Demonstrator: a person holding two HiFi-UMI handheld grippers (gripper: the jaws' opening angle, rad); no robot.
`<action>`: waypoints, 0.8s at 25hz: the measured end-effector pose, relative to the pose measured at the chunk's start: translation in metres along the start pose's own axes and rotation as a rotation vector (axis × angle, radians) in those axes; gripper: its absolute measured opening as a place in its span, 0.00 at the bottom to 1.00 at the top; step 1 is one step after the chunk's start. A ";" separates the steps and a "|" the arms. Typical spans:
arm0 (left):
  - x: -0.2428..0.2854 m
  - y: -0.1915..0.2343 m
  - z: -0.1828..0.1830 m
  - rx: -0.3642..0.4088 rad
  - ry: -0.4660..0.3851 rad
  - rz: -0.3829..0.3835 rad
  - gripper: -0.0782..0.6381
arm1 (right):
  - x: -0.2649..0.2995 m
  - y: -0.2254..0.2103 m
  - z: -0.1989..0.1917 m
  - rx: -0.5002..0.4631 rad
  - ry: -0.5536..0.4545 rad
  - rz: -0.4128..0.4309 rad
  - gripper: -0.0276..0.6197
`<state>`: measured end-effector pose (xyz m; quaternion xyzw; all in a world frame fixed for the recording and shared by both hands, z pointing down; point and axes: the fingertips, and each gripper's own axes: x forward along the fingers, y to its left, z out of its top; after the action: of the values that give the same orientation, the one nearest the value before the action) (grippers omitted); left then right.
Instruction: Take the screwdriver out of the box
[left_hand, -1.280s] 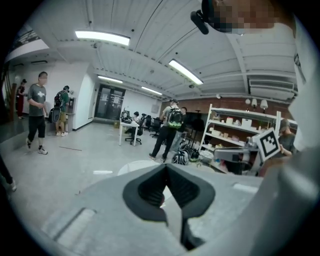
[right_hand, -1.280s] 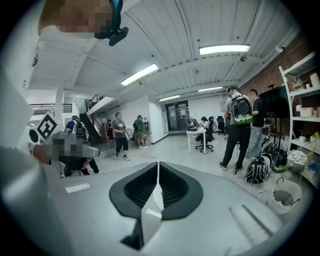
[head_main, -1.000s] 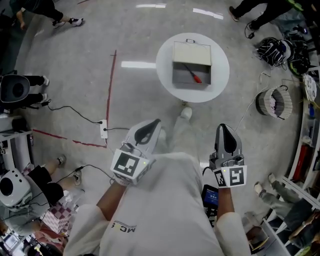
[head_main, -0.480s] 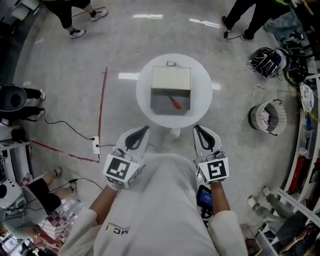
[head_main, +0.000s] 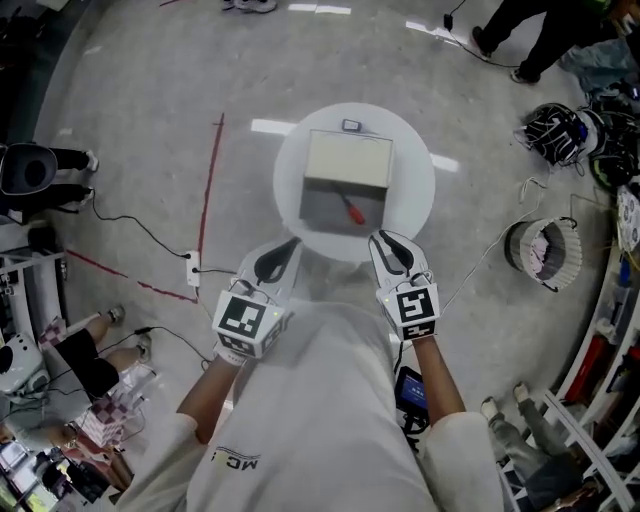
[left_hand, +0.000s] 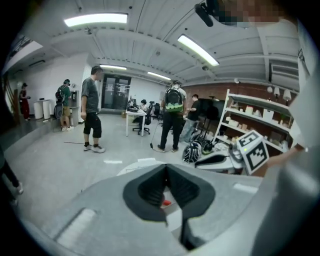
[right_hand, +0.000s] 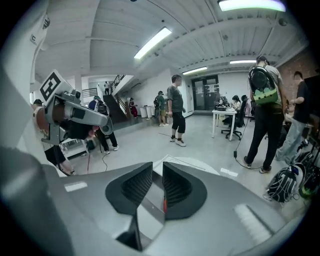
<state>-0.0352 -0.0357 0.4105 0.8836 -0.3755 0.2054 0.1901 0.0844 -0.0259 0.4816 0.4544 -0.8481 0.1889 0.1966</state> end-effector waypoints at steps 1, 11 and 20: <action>0.005 0.004 -0.002 -0.004 0.007 0.003 0.11 | 0.008 -0.003 -0.003 0.002 0.014 0.002 0.14; 0.030 0.035 -0.028 -0.057 0.073 0.001 0.11 | 0.080 -0.017 -0.054 -0.026 0.187 0.014 0.16; 0.048 0.075 -0.058 -0.099 0.107 0.023 0.11 | 0.156 -0.020 -0.111 -0.052 0.361 0.025 0.16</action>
<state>-0.0737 -0.0836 0.4972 0.8563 -0.3848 0.2359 0.2511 0.0395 -0.0897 0.6576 0.3971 -0.8093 0.2478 0.3548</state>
